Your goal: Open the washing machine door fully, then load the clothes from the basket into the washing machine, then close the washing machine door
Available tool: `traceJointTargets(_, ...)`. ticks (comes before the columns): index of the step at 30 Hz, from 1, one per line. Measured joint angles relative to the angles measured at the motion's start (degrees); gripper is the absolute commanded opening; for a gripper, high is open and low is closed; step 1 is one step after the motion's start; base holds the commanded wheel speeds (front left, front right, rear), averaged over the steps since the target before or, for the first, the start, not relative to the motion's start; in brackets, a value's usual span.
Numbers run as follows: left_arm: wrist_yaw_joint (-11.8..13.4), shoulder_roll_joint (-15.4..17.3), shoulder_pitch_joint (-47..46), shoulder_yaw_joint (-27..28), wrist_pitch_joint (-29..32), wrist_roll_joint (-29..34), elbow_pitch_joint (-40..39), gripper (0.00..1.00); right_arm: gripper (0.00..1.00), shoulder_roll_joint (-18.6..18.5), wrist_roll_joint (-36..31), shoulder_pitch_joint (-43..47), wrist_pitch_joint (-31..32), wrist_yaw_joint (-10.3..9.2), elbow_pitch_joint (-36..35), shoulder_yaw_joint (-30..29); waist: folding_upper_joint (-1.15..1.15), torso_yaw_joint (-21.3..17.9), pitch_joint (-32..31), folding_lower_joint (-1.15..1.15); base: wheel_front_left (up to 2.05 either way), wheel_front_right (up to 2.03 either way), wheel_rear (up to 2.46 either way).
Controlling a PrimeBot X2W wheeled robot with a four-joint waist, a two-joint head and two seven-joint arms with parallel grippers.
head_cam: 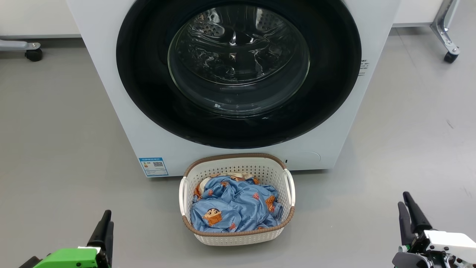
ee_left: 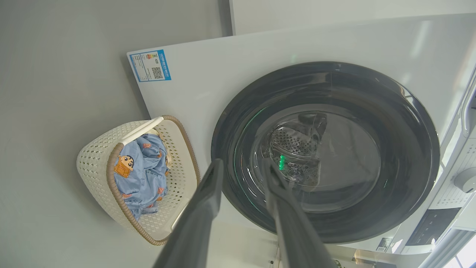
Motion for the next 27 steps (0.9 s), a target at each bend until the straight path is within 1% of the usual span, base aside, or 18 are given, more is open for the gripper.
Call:
traceJointTargets(13, 0.00, -0.19, 0.38, -0.58, -2.08, 0.69, -0.73, 1.00, 1.00, -0.04, -0.65, 0.31, -1.81, 0.00, -1.43, 0.20, 0.00, -0.12, 0.16, 0.00, 0.00, 0.00, 0.00)
traceJointTargets(18, 0.00, -0.18, 0.37, -0.93, -3.10, 3.15, -1.12, 1.00, 1.00, -0.07, -1.90, 0.31, -2.69, 0.00, -2.52, 0.51, 0.00, -0.18, 0.23, 0.00, 0.00, 0.00, 0.00)
traceJointTargets(25, 0.00, -0.05, 0.36, -1.78, -4.48, 4.45, -1.80, 1.00, 1.00, -0.55, -4.03, 0.31, -4.21, 0.00, -3.92, 1.05, 0.00, -0.30, 0.34, 0.00, 0.00, 0.00, 0.00)
traceJointTargets(27, 0.00, 0.10, 0.36, -2.07, -4.82, 6.10, -2.05, 1.00, 1.00, -0.78, -5.14, 0.31, -4.74, 0.00, -4.25, 1.32, 0.00, -0.33, 0.37, 0.00, 0.00, 0.00, 0.00)
